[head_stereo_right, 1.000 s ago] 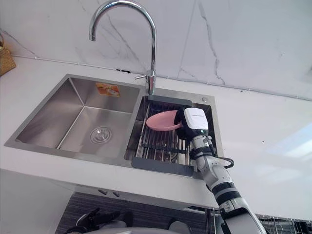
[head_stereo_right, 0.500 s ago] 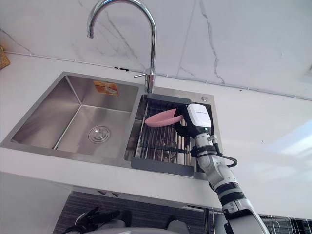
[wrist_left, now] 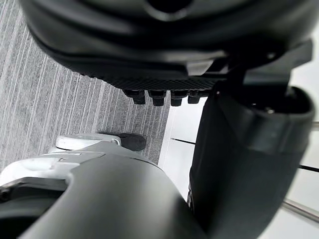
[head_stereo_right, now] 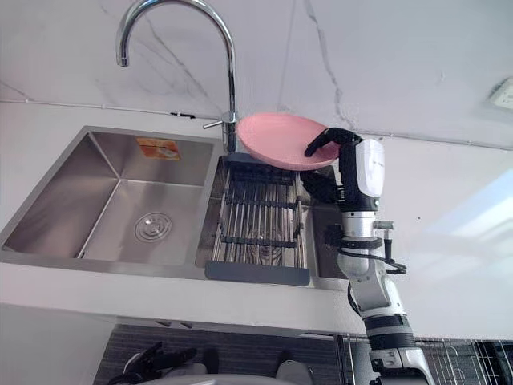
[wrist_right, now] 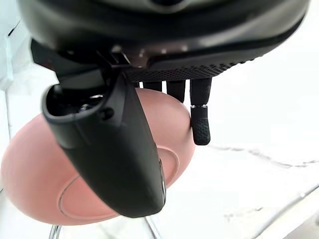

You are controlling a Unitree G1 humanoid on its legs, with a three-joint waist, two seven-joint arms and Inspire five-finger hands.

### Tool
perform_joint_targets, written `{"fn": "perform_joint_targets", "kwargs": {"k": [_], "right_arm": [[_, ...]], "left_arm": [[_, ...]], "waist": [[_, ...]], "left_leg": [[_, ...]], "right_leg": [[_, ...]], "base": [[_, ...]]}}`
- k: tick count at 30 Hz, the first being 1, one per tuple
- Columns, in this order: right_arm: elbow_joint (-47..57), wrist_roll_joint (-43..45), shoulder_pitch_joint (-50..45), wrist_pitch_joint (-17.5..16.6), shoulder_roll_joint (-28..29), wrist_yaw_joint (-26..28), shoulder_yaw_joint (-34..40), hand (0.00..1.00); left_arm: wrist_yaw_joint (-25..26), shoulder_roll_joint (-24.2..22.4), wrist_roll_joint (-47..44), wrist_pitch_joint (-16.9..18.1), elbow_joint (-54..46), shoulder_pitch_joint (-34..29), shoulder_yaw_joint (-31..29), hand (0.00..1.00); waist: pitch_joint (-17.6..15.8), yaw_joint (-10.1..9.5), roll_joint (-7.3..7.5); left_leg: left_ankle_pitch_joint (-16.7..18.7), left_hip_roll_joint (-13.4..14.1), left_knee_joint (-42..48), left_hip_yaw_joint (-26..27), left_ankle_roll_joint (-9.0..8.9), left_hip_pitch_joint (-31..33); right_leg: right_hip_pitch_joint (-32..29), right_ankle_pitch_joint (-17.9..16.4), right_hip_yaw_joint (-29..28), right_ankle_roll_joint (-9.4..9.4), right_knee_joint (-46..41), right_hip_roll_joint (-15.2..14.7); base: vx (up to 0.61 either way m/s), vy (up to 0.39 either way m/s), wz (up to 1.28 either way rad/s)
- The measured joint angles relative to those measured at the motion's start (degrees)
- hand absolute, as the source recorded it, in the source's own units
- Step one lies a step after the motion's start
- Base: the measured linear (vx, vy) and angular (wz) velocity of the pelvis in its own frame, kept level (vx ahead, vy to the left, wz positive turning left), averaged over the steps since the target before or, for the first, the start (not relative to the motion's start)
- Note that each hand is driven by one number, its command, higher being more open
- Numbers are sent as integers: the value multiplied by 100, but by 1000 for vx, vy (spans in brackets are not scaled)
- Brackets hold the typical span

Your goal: Walk over to the sink, pick up the cup, carry it to the dishwasher, place the cup inside the dishwasher, then close the dishwasher door

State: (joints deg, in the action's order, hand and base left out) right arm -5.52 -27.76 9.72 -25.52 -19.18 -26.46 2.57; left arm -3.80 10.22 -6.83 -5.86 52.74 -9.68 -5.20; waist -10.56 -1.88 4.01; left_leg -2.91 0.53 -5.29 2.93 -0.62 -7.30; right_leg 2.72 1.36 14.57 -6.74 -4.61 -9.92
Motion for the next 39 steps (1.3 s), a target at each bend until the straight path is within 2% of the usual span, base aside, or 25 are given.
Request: {"fn": "perform_joint_targets", "kwargs": {"k": [4, 8, 13, 18, 19, 23, 24, 25, 26, 27, 28, 29, 30, 31, 32, 33, 34, 35, 36, 39], "right_arm": [[193, 198, -172, 0, 129, -10, 221, 0], [584, 330, -447, -1, 129, -152, 518, 0], [1097, 343, -900, 107, 130, -381, 1433, 0], [1238, 354, -1370, 289, 186, -701, 2502, 0], [1238, 354, -1472, 336, 267, -808, 2688, 0], [1233, 353, -1894, 417, 555, -1032, 2982, 0], [1206, 353, -2038, 417, 697, -1068, 3061, 0], [1181, 354, -2090, 415, 777, -1103, 3105, 0], [1064, 361, -2163, 411, 904, -1204, 3168, 0], [904, 364, -2186, 402, 995, -1289, 3198, 0], [825, 360, -2198, 395, 1020, -1349, 3193, 0], [730, 343, -2224, 380, 1029, -1451, 3141, 0], [645, 318, -2215, 311, 1027, -1565, 3064, 0], [591, 304, -2214, 300, 1005, -1582, 3055, 0], [445, 288, -2139, 300, 1004, -1638, 2934, 0], [234, 277, -2047, 289, 1012, -1744, 2708, 0], [127, 271, -2034, 287, 1028, -1802, 2574, 0], [-106, 251, -2053, 311, 1038, -1853, 2450, 0], [-304, 250, -2106, 421, 1055, -1855, 2404, 0], [-497, 243, -2202, 529, 1159, -1857, 2402, 0]], "left_arm": [[22, -7, -5, 3, 29, -2, 1, 100], [41, -44, -19, 8, 150, 2, 4, 100], [70, -49, -17, 10, 189, -29, 7, 100], [61, -48, 3, 12, 284, -76, 7, 100], [52, -47, 7, 8, 326, -76, 8, 100], [90, -50, -158, -106, 385, -83, -87, 100], [99, -86, -279, -168, 394, -124, -209, 100], [107, -93, -327, -180, 394, -144, -247, 100], [115, -90, -343, -197, 368, -178, -248, 100], [115, -47, -355, -240, 367, -185, -248, 100], [114, -25, -352, -241, 366, -191, -238, 100], [138, -6, -364, -249, 324, -197, -240, 100], [131, 41, -460, -232, 308, -164, -310, 100], [124, 58, -449, -226, 307, -113, -325, 100], [115, 31, -488, -192, 302, -75, -319, 100], [109, 17, -604, -147, 293, -70, -308, 100], [107, 83, -673, -133, 300, -56, -303, 100], [188, 103, -775, -121, 332, 9, -235, 100], [216, 56, -818, -98, 333, -19, -152, 100], [241, -47, -890, -70, 321, -59, -145, 100]], "waist": [[8, 34, -15], [75, 131, -107], [154, 166, -150], [214, 370, -129], [215, 457, -126], [196, 569, -96], [200, 609, -137], [188, 618, -144], [187, 651, -164], [186, 718, -177], [188, 730, -176], [242, 703, -84], [292, 687, 90], [300, 679, 85], [323, 547, 46], [363, 429, 3], [354, 444, 105], [306, 473, 126], [353, 470, 34], [398, 444, -96]], "left_leg": [[33, 26, 0, 166, -11, -37], [62, 29, 1, 252, -4, -49], [129, 45, 0, 477, -5, -95], [220, 33, 2, 914, 11, -175], [228, 37, 4, 1066, 15, -176], [319, 103, 46, 1702, 70, -181], [320, 214, 62, 1883, 111, -186], [317, 287, 71, 1990, 126, -190], [322, 477, 124, 2133, 104, -203], [344, 672, 247, 2178, 49, -168], [357, 756, 313, 2207, 6, -143], [412, 868, 496, 2310, -94, -71], [522, 954, 809, 2360, -235, 118], [559, 1024, 881, 2358, -278, 238], [553, 1080, 841, 2333, -278, 334], [414, 1213, 800, 2468, -429, 406], [394, 1174, 816, 2525, -458, 447], [355, 1156, 797, 2533, -479, 432], [241, 1175, 638, 2535, -568, 341], [115, 1183, 418, 2493, -645, 268]], "right_leg": [[-2, 72, -156, 15, 113, 55], [-15, 100, -236, 16, 165, 75], [-138, 111, -478, 26, 121, 117], [-453, 121, -856, 25, -177, 122], [-571, 172, -859, 50, -241, 142], [-906, 573, -739, 156, -178, 290], [-922, 727, -606, 153, -76, 365], [-1001, 554, -373, 320, -326, 356], [-1178, 102, 177, 653, -1149, 238], [-1236, -226, 587, 671, -1960, 11], [-1238, -296, 729, 664, -2307, -135], [-1196, -284, 874, 697, -2773, -450], [-1225, -241, 896, 526, -2690, -456], [-1246, -231, 1010, 518, -2544, -368], [-1162, -199, 875, 463, -1816, -7], [-861, -207, 663, 400, -830, 333], [-801, -341, 640, 466, -633, 336], [-673, -330, 654, 458, -326, 413], [-539, -248, 683, 474, -48, 543], [-438, -174, 743, 480, 206, 646]], "base": [[12, -6, -22], [17, -7, -11], [8, -5, -24], [-15, 25, -47], [-33, 23, -65], [-95, 10, -93], [-107, -17, -61], [-140, -47, -73], [-90, -70, -54], [-53, -79, -45], [16, -121, -42], [20, -245, -54], [15, -224, -57], [-11, -245, -77], [-31, -187, -105], [-36, -233, -103], [-44, -213, -60], [-34, -158, -8], [-29, -131, 0], [3, -32, 9]]}}
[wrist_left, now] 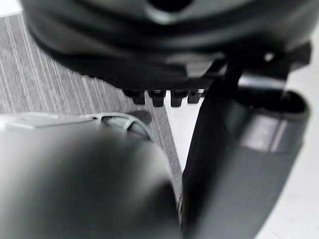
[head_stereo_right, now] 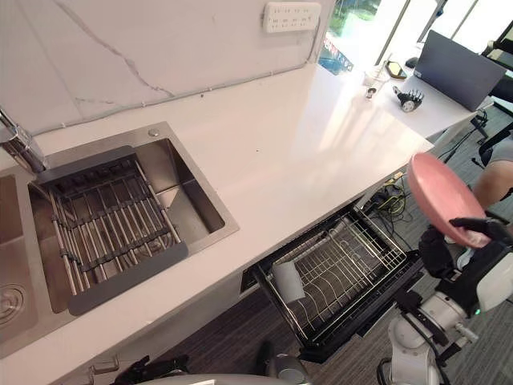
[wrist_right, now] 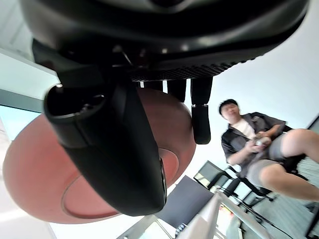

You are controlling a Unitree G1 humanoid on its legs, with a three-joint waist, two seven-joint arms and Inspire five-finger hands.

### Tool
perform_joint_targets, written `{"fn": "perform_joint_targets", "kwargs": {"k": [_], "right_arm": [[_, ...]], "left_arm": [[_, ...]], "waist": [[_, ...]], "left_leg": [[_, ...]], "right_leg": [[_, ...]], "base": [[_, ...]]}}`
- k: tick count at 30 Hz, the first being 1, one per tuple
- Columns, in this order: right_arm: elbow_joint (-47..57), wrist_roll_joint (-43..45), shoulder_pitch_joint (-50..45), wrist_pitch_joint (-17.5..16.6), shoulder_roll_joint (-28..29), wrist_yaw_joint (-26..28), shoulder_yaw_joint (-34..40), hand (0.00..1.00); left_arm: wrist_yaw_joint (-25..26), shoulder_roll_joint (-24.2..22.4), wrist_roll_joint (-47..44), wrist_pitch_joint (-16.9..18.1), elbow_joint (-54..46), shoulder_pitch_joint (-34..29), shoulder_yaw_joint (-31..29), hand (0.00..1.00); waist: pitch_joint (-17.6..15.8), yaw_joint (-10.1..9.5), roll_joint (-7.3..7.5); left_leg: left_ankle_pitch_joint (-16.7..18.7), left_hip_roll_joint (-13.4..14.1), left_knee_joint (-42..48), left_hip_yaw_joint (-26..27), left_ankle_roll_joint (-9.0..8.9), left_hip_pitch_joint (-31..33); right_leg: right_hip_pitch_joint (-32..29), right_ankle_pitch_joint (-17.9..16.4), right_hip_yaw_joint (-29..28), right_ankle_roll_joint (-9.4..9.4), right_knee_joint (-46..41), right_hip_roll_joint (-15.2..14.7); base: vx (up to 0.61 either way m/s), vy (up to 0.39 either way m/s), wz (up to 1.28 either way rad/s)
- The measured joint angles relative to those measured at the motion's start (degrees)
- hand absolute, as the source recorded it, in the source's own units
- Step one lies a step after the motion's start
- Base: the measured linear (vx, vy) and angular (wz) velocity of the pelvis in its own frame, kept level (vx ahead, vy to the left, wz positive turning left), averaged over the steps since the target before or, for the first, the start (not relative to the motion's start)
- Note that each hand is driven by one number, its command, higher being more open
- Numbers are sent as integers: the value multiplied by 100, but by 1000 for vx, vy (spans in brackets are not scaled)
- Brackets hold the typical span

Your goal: Walk over to the sink, pick up the cup, carry it to the dishwasher, place the cup inside the dishwasher, then close the dishwasher door

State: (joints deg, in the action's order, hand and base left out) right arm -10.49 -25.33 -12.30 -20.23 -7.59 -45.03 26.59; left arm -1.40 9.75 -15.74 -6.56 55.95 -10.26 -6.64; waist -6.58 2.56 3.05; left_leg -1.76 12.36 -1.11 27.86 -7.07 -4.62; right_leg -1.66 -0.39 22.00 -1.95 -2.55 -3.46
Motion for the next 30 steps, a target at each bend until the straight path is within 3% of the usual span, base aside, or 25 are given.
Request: {"fn": "perform_joint_targets", "kwargs": {"k": [11, 17, 24, 30], "right_arm": [[-772, -445, -326, 20, 560, -17, -359, 0], [-963, -561, -354, 360, 662, 86, -581, 0], [-1813, -524, 178, 868, 370, 363, -977, 0], [-2750, -259, 1187, 1386, -419, 382, -998, 0]], "left_arm": [[4, -83, -9, 72, -62, -11, 116, 100], [4, -100, -11, 49, -151, -13, 288, 100], [2, -167, -213, 32, -224, 37, 487, 100], [-199, -190, -429, 94, -394, 149, 551, 100]], "waist": [[-124, -13, -220], [-234, -28, -354], [-487, -98, -595], [-820, -186, -813]], "left_leg": [[-62, -302, -185, -250, 101, -40], [-41, -371, -143, -384, 135, 17], [-72, -408, -60, -600, 199, 255], [-141, -529, -55, -818, 295, 608]], "right_leg": [[250, 173, 227, -128, 272, -219], [300, 197, 344, -165, 310, -287], [239, 238, 520, -175, 355, -334], [1, 289, 711, -203, 312, -424]], "base": [[39, 52, 13], [-5, 31, 11], [-31, 5, 15], [11, 20, 19]]}}
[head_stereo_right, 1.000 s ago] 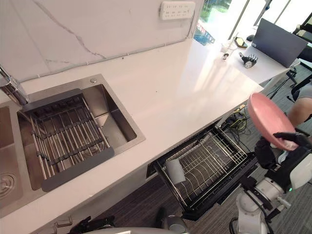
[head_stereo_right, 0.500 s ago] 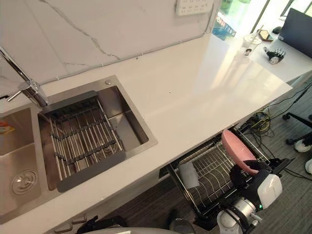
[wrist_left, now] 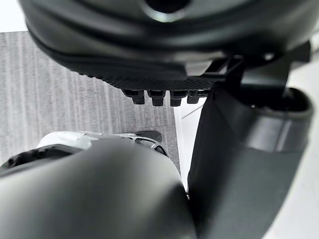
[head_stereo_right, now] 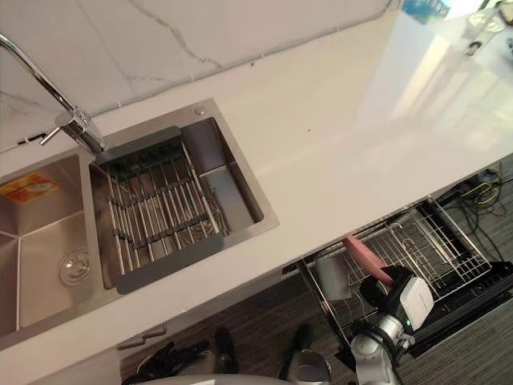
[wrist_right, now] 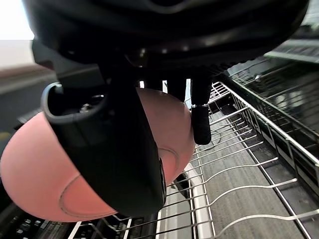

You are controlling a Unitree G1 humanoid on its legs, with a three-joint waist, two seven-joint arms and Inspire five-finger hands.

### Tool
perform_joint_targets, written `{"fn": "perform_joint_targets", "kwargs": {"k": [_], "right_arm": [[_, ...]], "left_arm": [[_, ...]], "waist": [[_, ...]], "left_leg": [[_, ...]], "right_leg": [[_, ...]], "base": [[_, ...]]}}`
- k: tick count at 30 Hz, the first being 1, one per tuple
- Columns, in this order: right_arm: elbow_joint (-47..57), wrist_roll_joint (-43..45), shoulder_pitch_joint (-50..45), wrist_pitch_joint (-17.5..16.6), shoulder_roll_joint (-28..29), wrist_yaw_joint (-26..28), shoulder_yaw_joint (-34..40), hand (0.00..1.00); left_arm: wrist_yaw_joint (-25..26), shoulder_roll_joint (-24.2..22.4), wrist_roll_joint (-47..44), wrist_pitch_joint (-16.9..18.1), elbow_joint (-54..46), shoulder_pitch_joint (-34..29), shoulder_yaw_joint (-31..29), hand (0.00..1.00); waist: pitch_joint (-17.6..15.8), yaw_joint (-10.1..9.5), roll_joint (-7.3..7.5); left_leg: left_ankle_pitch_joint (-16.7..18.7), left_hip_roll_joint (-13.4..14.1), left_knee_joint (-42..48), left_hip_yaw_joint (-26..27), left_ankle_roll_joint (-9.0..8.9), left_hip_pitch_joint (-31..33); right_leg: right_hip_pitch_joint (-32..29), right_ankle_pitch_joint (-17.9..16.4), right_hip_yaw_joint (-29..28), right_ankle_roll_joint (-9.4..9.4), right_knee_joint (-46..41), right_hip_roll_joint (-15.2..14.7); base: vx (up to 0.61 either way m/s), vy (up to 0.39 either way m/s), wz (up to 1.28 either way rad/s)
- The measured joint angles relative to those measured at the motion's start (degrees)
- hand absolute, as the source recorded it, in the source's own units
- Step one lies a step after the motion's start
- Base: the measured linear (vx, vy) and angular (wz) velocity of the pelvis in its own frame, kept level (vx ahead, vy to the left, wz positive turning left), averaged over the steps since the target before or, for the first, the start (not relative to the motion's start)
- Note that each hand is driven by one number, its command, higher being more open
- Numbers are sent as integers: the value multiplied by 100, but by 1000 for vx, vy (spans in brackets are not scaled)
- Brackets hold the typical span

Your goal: Walk over to the sink, pick up the cup, carry it to the dishwasher, place the cup inside the dishwasher, then close the dishwasher door

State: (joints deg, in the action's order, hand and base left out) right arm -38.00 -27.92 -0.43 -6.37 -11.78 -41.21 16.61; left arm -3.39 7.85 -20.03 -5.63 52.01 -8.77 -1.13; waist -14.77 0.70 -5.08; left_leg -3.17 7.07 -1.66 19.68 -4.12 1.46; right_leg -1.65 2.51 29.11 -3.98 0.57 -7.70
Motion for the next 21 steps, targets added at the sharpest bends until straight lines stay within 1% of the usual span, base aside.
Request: {"fn": "perform_joint_targets", "kwargs": {"k": [2, 3, 4, 5, 6, 8, 10, 13, 15, 18, 19, 21], "right_arm": [[-171, 187, 260, 130, -207, -75, 2, 0], [-275, 201, 422, 273, -310, -115, 9, 0], [-344, 203, 484, 338, -355, -131, 10, 0], [-507, 227, 639, 480, -446, -135, 10, 0], [-569, 269, 702, 529, -469, -135, 10, 100], [-719, 426, 892, 724, -523, -152, 22, 100], [-766, 430, 948, 812, -541, -150, 22, 100], [-911, 828, 993, 860, -564, -95, 59, 100], [-945, 1039, 978, 805, -563, 141, 92, 100], [-942, 1454, 894, 669, -517, 284, 91, 100], [-830, 1785, 854, 599, -430, 332, 133, 100], [-458, 2011, 710, 483, -267, 388, 230, 100]], "left_arm": [[-191, 27, -36, -3, -25, 94, 123, 100], [-328, 34, -83, -14, -38, 150, 163, 100], [-391, 33, -88, -25, -41, 173, 170, 100], [-510, 21, -139, -30, -48, 199, 179, 100], [-550, 17, -145, -31, -48, 205, 182, 100], [-638, 28, -178, -23, -54, 277, 283, 100], [-710, 28, -199, -28, -54, 316, 302, 100], [-736, 27, -215, -41, -52, 321, 324, 100], [-736, 27, -222, -43, -46, 328, 324, 100], [-733, 28, -222, -73, -44, 354, 324, 100], [-714, 28, -227, -103, -45, 365, 322, 100], [-663, 23, -233, -136, -45, 373, 310, 100]], "waist": [[-140, -4, -70], [-227, -1, -128], [-247, -1, -152], [-289, -9, -204], [-319, -10, -224], [-428, -13, -298], [-450, -12, -324], [-458, -10, -342], [-461, -2, -345], [-461, -2, -344], [-462, 8, -343], [-463, 15, -341]], "left_leg": [[-19, -42, 1, -56, 28, 66], [-29, -67, 5, -117, 42, 105], [-36, -79, 10, -155, 52, 138], [-45, -96, 34, -201, 64, 224], [-46, -101, 45, -206, 66, 246], [-49, -111, 102, -227, 70, 314], [-49, -107, 151, -230, 70, 374], [-50, -97, 182, -233, 70, 384], [-50, -96, 181, -230, 70, 378], [-50, -94, 181, -226, 70, 358], [-55, -93, 180, -214, 78, 346], [-55, -90, 177, -189, 78, 323]], "right_leg": [[-53, 0, 38, 0, -46, -49], [-67, 0, 66, -1, -59, -74], [-86, 1, 82, -1, -65, -86], [-147, 1, 90, -1, -89, -108], [-165, 1, 90, -1, -99, -117], [-218, 0, 82, -1, -135, -140], [-267, 1, 69, -1, -159, -148], [-295, 3, 25, 3, -185, -146], [-325, 16, -29, 19, -204, -145], [-325, 25, -58, 26, -215, -145], [-325, 36, -76, 32, -213, -144], [-322, 43, -110, 35, -208, -139]], "base": [[4, 33, 16], [2, 36, 15], [6, 38, 20], [5, 29, 14], [2, 30, 11], [-11, 13, 2], [0, 0, 0], [-24, 5, -6], [-27, 14, -10], [-31, 17, -5], [-37, 18, -7], [-26, 13, -9]]}}
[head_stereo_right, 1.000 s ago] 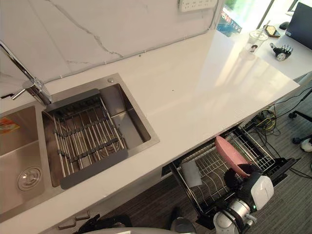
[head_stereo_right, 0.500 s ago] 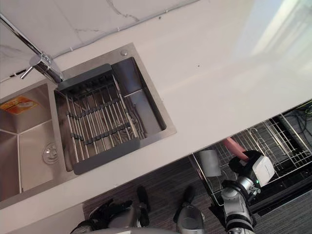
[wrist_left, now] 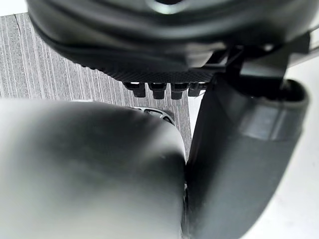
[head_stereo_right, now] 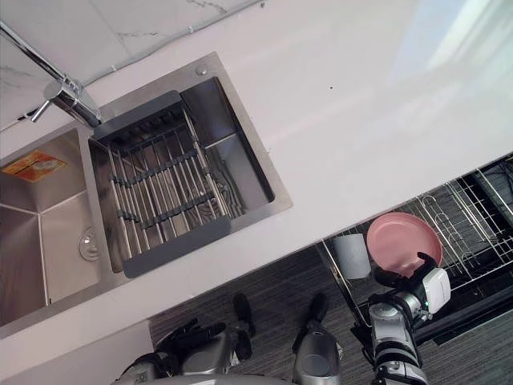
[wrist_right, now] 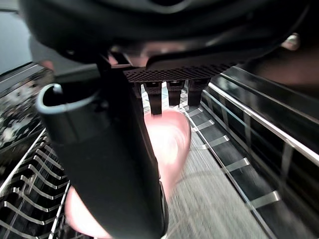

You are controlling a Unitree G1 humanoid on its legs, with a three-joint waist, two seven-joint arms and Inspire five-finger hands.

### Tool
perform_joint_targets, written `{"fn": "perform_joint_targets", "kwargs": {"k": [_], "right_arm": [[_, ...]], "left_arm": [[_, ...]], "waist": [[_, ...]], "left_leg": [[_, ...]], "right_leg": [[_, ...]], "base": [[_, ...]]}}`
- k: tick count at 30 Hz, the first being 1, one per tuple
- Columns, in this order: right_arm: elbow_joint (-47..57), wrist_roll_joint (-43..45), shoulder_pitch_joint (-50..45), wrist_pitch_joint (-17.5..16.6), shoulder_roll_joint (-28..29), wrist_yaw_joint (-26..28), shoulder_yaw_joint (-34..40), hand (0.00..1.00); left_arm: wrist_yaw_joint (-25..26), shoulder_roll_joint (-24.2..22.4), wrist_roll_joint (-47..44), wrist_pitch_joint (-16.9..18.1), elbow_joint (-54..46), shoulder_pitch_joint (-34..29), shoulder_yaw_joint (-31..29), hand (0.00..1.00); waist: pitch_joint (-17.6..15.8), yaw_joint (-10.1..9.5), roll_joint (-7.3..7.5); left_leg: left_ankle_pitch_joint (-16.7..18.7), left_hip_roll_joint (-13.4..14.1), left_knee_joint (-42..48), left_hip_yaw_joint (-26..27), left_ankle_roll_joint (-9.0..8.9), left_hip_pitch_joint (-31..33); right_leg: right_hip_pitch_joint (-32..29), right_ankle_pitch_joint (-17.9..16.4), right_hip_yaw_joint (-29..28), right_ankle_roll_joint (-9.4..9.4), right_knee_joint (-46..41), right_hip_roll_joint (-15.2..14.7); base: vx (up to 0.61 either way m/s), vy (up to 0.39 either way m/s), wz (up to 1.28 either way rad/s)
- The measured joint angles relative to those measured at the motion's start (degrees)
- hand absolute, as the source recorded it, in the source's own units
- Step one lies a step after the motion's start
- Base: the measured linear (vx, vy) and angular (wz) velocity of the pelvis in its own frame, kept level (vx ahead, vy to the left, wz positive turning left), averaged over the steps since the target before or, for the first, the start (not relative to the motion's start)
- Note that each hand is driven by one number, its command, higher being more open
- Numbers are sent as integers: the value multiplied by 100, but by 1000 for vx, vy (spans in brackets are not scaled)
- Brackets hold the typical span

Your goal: Walk over to the sink, pick up the cup, carry it to the dishwasher, place the cup inside the dishwasher, then close the dishwasher door

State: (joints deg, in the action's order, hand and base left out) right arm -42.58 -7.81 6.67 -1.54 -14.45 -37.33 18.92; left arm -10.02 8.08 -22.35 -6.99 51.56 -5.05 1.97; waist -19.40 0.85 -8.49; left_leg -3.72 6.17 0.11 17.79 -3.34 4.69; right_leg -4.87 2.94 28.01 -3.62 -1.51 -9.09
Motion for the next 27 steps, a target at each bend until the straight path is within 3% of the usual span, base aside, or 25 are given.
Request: {"fn": "perform_joint_targets", "kwargs": {"k": [3, 7, 12, 15, 18, 19, 22, 25, 27], "right_arm": [[1189, 258, -428, -186, 322, 69, 119, 100], [2480, 670, -692, -148, 394, 494, 478, 100], [3884, 894, -1009, -278, 420, 632, 1312, 100], [3857, 1396, -1203, -641, 424, 441, 1952, 100], [3152, 2513, -1375, -732, 440, 862, 2698, 100], [2430, 3289, -1429, -754, 449, 1313, 2925, 100], [1203, 4563, -1576, -662, 841, 2244, 2800, 100], [899, 4953, -1655, -541, 1276, 2646, 2259, 100], [983, 5698, -1607, -767, 1858, 2946, 1936, 100]], "left_arm": [[105, -9, 2, -61, 1, 16, -48, 100], [207, -25, 32, -110, 2, 19, -217, 100], [417, -35, 114, -191, 59, 0, -458, 100], [495, -6, 101, -234, 109, -35, -625, 100], [548, -7, 96, -337, 111, -89, -707, 100], [611, -19, 50, -390, 103, -83, -709, 100], [667, -91, -61, -417, 107, -61, -708, 100], [760, -182, -73, -385, 113, -49, -708, 100], [774, -251, -84, -257, 139, -73, -709, 100]], "waist": [[-5, 18, 16], [23, 75, 123], [279, 314, 521], [415, 411, 652], [549, 504, 682], [554, 517, 680], [626, 538, 592], [675, 519, 510], [705, 463, 475]], "left_leg": [[1, 11, -24, 71, 0, -125], [3, 47, -109, 249, -3, -354], [71, 158, -158, 568, -98, -654], [105, 193, -158, 671, -131, -742], [125, 196, -163, 689, -144, -827], [130, 199, -174, 689, -151, -936], [134, 218, -161, 662, -158, -915], [129, 225, -97, 571, -153, -845], [129, 229, -91, 468, -163, -827]], "right_leg": [[69, 8, -87, 0, 7, 17], [186, 53, -240, 7, 84, 83], [309, 67, -521, 27, 172, 225], [357, 67, -611, 28, 213, 268], [454, 68, -611, 28, 260, 276], [574, 67, -606, 28, 278, 276], [620, 53, -534, 4, 355, 277], [682, 95, -435, 26, 459, 280], [748, 108, -319, 31, 493, 278]], "base": [[-13, 10, -13], [-3, 4, -22], [23, -12, -31], [37, -12, -21], [11, 0, 0], [0, 0, 0], [-43, 10, 2], [-55, -3, 15], [-37, 11, 24]]}}
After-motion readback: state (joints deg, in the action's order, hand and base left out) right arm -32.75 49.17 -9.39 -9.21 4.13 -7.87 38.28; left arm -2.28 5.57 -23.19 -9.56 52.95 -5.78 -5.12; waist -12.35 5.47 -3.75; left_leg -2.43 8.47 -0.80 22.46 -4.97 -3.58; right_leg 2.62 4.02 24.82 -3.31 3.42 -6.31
